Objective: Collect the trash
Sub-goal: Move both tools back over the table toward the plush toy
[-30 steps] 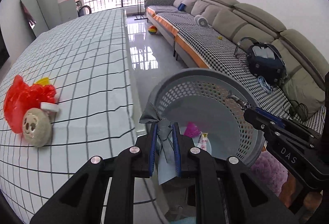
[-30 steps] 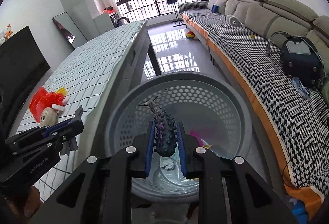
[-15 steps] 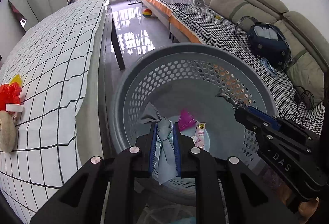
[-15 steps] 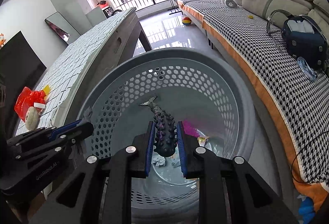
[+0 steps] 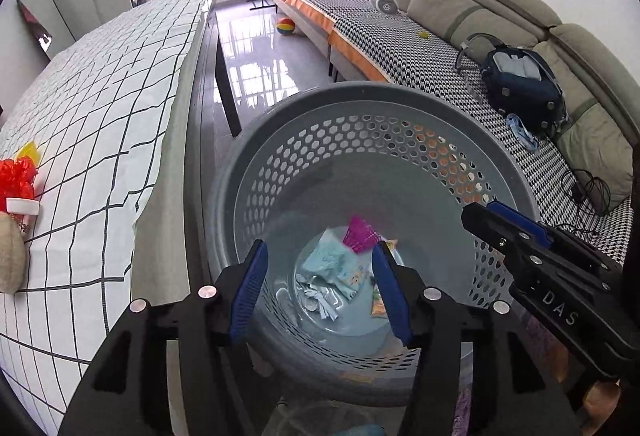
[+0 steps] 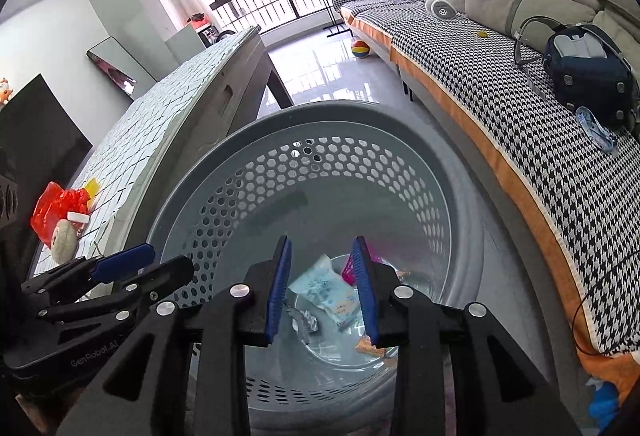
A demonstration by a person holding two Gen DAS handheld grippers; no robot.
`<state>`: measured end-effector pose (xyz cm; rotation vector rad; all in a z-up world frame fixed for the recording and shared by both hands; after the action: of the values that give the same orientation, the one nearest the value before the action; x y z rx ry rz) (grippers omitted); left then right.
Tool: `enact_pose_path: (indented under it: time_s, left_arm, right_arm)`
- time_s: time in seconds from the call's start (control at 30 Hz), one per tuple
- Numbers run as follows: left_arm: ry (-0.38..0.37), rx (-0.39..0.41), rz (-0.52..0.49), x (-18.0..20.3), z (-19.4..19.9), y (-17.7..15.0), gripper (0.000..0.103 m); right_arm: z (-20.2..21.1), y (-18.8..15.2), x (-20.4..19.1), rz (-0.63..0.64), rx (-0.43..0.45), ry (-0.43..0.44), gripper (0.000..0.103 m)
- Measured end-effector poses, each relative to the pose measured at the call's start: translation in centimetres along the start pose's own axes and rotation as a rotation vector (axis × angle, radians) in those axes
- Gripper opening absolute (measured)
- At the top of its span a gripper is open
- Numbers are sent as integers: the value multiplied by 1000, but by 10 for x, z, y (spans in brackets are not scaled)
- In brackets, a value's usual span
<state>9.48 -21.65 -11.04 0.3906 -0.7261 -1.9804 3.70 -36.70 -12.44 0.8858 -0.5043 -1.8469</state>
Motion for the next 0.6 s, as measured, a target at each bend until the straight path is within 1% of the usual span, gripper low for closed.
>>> enact_pose_path:
  time_s: [0.37, 0.43, 0.6]
  left_arm:
    - [8, -10, 3, -2, 2, -1, 55]
    - [9, -6, 1, -3, 3, -1, 58]
    - [12, 5, 5, -4, 8, 0, 58]
  right_arm:
    - [1, 0, 4, 3, 1, 1, 32]
    - [2, 1, 3, 4, 4, 2, 32]
    - [2, 0, 1, 7, 2, -3, 35]
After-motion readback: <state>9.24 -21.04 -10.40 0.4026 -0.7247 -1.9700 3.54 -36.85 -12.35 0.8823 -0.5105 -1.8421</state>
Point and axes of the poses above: each gripper's, at about its wrist camera, not at the fingertips, and z roughly against the way its jaws point, x to its right, y to its top, the point moved 4 cm from there along -z, roughly the way its jaws point, and after that the axes turned 6 degrees about x, right-handed, at the moved point
